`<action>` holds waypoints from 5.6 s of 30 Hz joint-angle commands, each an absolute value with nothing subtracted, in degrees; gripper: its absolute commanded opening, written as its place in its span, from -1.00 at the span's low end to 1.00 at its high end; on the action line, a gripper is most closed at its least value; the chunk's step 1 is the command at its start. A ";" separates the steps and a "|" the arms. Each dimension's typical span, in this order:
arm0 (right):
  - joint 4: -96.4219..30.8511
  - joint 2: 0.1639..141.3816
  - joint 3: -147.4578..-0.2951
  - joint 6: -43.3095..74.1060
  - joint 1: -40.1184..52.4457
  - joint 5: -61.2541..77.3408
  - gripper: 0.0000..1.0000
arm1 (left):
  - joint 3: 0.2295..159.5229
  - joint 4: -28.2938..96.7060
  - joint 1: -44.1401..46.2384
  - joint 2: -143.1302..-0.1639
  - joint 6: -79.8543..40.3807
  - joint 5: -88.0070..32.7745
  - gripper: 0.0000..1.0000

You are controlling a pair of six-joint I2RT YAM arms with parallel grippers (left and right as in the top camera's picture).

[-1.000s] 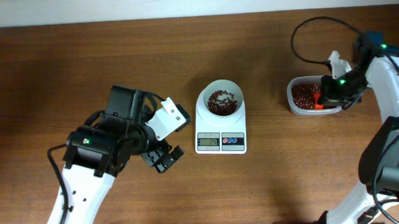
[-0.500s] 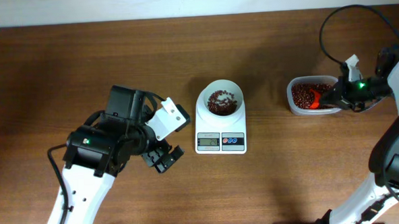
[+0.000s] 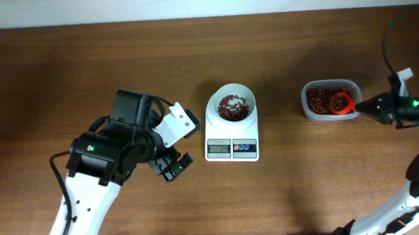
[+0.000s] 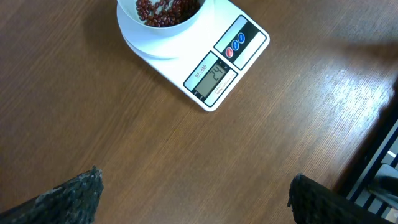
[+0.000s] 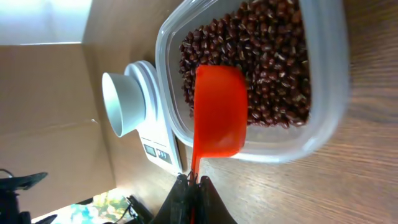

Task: Scoop and weigh 50g on scale
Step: 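Return the scoop to the bean tub and scoop more beans, then carry the refilled scoop over the white bowl with right gripper, then tilt the scoop gradually to trickle beans into the bowl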

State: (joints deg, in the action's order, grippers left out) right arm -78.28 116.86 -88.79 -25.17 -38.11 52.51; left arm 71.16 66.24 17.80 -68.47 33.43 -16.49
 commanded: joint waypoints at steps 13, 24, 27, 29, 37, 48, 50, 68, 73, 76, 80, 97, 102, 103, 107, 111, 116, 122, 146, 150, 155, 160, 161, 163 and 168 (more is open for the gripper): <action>-81.47 117.69 -88.18 -37.63 -40.16 63.66 -0.92 | 72.01 66.13 17.45 -68.25 34.33 -16.71 0.98; -81.10 117.69 -88.18 -31.53 -40.05 65.01 -0.92 | 72.01 66.11 17.45 -68.25 34.33 -16.71 0.98; -84.29 117.69 -88.18 -34.50 -39.81 67.88 -0.92 | 72.01 66.11 17.45 -68.25 34.33 -16.71 0.98; -87.11 117.69 -88.18 -37.30 -38.76 69.34 -0.92 | 72.01 66.13 17.45 -68.25 34.33 -16.71 0.98; -88.44 117.69 -88.18 -37.76 -26.13 76.42 -0.92 | 72.01 66.11 17.45 -68.25 34.33 -16.71 0.98; -81.14 117.69 -88.18 -37.56 -7.07 79.55 -0.91 | 72.01 66.13 17.45 -68.25 34.33 -16.71 0.98; -79.92 117.69 -88.18 -37.10 -5.93 79.57 -0.91 | 72.01 66.11 17.45 -68.25 34.33 -16.71 0.98; -55.40 117.69 -88.18 -40.58 1.65 66.32 -0.92 | 72.01 66.13 17.45 -68.25 34.33 -16.71 0.98; -55.77 117.69 -88.18 -41.85 1.65 65.78 -0.92 | 72.01 66.11 17.45 -68.25 34.33 -16.71 0.98; -58.50 117.69 -88.18 -51.27 1.54 70.74 -0.92 | 72.01 66.11 17.45 -68.25 34.33 -16.69 0.98; -59.20 117.69 -88.18 -49.93 1.54 70.39 -0.92 | 72.01 66.13 17.45 -68.25 34.33 -16.71 0.98; -59.59 117.69 -88.18 -47.53 0.99 68.29 -0.92 | 72.01 66.11 17.45 -68.25 34.33 -16.71 0.98; -59.64 117.69 -88.18 -47.51 1.02 68.31 -0.92 | 72.01 66.13 17.45 -68.25 34.33 -16.71 0.98; -59.64 117.69 -88.18 -47.51 1.02 68.31 -0.92 | 72.01 66.13 17.45 -68.25 34.33 -16.71 0.98; -60.99 117.69 -88.18 -48.31 1.06 70.39 -0.92 | 72.01 66.13 17.45 -68.25 34.33 -16.71 0.98; -54.74 117.71 -88.18 -36.47 1.06 58.02 -0.92 | 72.01 66.13 17.45 -68.25 34.33 -16.69 0.98; -54.52 117.69 -88.18 -37.67 1.06 61.30 -0.92 | 72.01 66.13 17.45 -68.25 34.33 -16.71 0.98; -55.11 117.69 -88.18 -37.65 1.10 63.33 -0.92 | 72.01 66.13 17.45 -68.25 34.33 -16.71 0.98; -57.41 117.69 -88.18 -32.51 0.19 69.12 -0.92 | 72.01 66.13 17.45 -68.25 34.33 -16.71 0.98; -56.23 117.69 -88.18 -32.32 0.21 66.76 -0.92 | 72.01 66.13 17.45 -68.25 34.33 -16.71 0.98; -54.70 117.69 -88.18 -42.65 0.32 68.55 -0.92 | 72.01 66.13 17.45 -68.25 34.33 -16.71 0.98; -53.36 117.58 -88.18 -40.03 0.25 66.54 -0.92 | 72.01 66.11 17.45 -68.25 34.33 -16.69 0.98; -53.78 117.36 -88.18 -40.07 0.25 70.04 -0.92 | 72.01 66.13 17.45 -68.25 34.33 -16.71 0.98; -53.60 117.03 -88.18 -42.35 0.25 74.74 -0.92 | 72.01 66.13 17.45 -68.25 34.33 -16.71 0.98; -52.14 116.31 -88.18 -36.45 -0.03 62.78 -0.92 | 72.01 66.11 17.45 -68.25 34.33 -16.71 0.98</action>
State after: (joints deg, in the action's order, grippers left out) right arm -52.16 117.01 -88.09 -37.06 0.43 62.35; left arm 71.16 66.22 17.80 -68.47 33.43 -16.49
